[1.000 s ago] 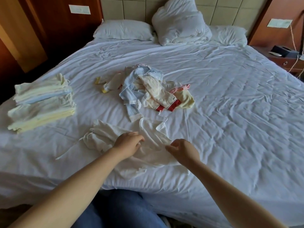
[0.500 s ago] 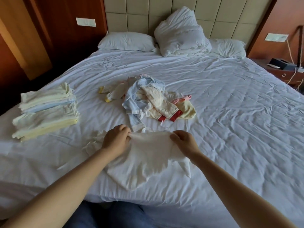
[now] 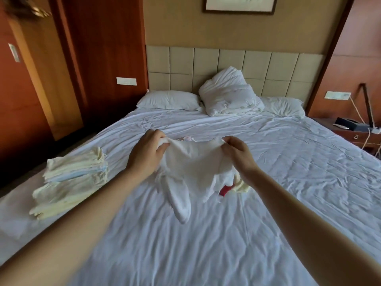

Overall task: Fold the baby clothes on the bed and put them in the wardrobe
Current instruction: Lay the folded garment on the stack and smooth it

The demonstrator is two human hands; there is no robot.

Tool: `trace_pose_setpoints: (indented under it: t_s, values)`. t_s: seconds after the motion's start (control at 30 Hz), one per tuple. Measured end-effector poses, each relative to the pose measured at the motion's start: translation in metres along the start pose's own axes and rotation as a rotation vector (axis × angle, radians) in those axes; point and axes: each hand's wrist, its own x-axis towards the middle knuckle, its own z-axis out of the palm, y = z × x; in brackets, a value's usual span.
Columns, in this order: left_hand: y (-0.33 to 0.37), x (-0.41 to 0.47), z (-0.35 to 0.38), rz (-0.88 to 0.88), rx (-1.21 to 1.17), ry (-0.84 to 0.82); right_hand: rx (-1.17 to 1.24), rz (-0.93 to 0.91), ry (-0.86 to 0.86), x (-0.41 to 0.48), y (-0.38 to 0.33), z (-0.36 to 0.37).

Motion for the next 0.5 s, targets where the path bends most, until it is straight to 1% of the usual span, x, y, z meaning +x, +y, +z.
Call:
trace_pose_setpoints:
  t_s: [0.13,0.23,0.3,0.4,0.5]
  values:
    - [0.003,-0.004,-0.007,0.067,-0.009,-0.066,-0.061,0.012,-0.026,-0.003,-0.01,-0.004]
    - [0.0,-0.016,0.0,0.03,0.02,-0.183,-0.241,0.011,-0.121,-0.01,-0.001,-0.01]
    - [-0.001,-0.02,0.002,-0.01,0.06,-0.225,-0.323,0.012,-0.161,-0.014,0.006,-0.013]
    - [-0.003,-0.02,0.0,-0.07,0.103,-0.259,-0.352,-0.046,-0.131,-0.015,0.007,-0.019]
    - [-0.003,-0.019,-0.003,-0.078,0.125,-0.359,-0.391,-0.096,-0.117,-0.014,0.0,-0.025]
